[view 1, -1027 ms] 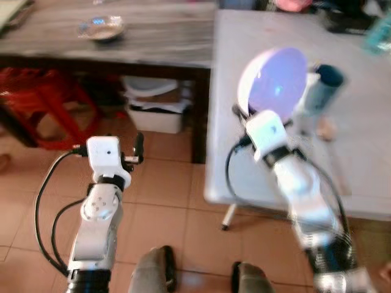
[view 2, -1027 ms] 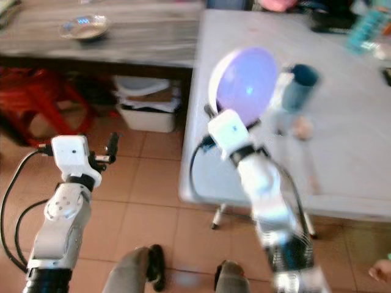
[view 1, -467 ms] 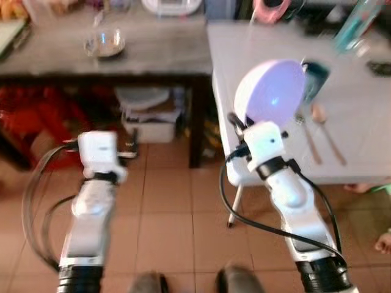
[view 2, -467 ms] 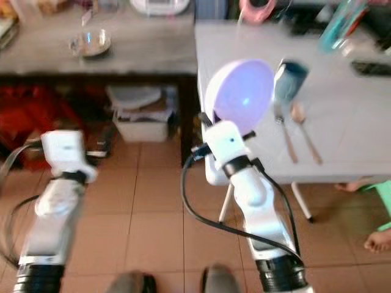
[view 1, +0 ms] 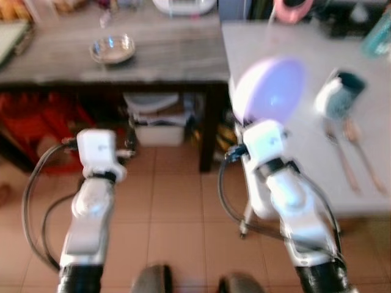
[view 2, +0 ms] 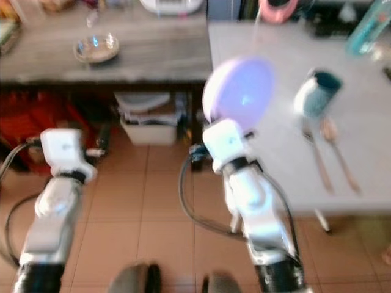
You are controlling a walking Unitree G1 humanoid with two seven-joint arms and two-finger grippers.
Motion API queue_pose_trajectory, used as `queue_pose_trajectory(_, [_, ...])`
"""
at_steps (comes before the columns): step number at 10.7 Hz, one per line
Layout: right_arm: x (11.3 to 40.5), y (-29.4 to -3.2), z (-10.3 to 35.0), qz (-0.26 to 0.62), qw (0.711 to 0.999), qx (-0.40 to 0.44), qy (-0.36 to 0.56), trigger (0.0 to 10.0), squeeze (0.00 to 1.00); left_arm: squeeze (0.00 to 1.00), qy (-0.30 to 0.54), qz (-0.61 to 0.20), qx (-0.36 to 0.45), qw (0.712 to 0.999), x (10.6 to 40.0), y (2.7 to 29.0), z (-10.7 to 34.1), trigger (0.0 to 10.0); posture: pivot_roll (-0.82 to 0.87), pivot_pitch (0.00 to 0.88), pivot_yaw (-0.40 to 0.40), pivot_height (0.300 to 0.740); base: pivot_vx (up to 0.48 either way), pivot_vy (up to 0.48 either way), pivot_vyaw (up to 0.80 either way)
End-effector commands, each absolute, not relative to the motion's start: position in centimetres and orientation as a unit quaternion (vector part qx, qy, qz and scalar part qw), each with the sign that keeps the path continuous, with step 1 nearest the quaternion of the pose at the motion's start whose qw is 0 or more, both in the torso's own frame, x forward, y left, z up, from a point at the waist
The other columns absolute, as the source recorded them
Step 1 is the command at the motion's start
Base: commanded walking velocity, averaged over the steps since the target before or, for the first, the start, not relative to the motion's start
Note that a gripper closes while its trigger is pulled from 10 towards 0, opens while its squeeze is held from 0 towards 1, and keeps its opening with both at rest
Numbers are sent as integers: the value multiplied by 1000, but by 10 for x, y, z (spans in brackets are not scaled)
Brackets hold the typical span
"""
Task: Setting the table
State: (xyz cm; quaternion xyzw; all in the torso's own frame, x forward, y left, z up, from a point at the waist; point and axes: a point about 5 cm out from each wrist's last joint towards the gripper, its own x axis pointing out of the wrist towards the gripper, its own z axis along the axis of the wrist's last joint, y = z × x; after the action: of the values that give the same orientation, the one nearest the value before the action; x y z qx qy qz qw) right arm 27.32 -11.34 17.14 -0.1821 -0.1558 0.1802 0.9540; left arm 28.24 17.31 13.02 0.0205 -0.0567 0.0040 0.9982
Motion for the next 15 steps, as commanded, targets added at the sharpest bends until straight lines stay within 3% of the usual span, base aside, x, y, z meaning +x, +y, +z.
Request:
queue_pose_trajectory(1, [271, -121, 175, 169, 955, -183, -160, 10000, 0, 0, -51, 6, 16, 999, 282, 170, 128, 10000, -71, 134, 27, 740, 472, 0, 0])
queue_pose_trajectory(15, [278, -118, 188, 174, 950, -187, -179, 10000, 0, 0, -83, 15, 27, 996, 288, 165, 146, 10000, -73, 140, 28, 740, 363, 277, 0])
